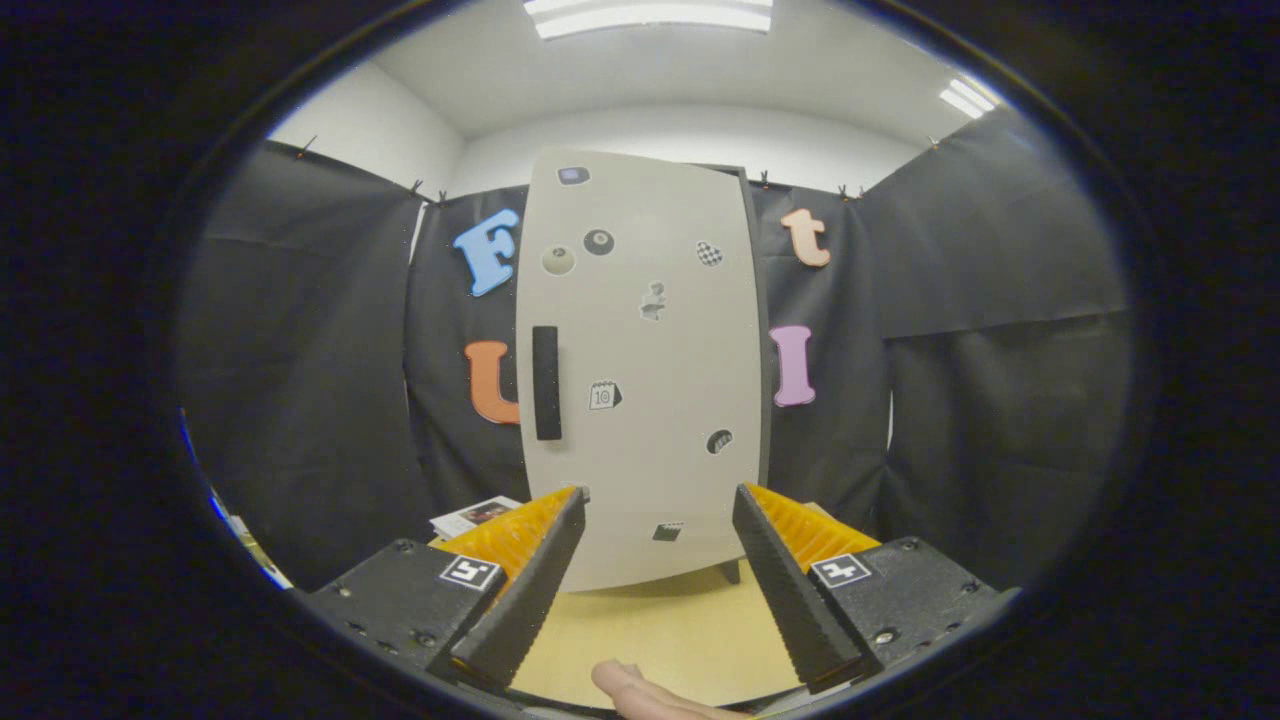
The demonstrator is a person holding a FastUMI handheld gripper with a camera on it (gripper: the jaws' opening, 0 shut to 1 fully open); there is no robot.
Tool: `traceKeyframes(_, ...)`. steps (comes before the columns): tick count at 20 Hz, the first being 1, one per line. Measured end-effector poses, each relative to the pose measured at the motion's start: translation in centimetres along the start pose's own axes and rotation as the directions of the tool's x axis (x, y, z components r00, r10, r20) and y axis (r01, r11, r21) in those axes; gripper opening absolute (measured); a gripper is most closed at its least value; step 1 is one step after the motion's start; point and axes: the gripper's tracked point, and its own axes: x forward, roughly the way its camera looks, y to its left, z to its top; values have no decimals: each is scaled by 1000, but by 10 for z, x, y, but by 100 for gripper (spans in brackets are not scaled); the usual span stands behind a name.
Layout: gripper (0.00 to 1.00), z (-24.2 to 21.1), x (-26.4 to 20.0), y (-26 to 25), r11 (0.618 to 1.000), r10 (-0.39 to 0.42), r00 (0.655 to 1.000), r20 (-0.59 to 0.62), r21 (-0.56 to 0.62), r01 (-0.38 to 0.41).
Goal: Open the shoe cabinet door, grab the shoes and put them into the shoe cabinet, then close the shoe cabinet door.
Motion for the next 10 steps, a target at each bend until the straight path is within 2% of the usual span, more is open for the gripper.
traceKeyframes(4, 98, -1, -26, -11, 999, 0, 1000, 9, 52, 0)
traceKeyframes(10, 98, -2, -38, -22, 1000, -22, 1000, 14, 3, 22)
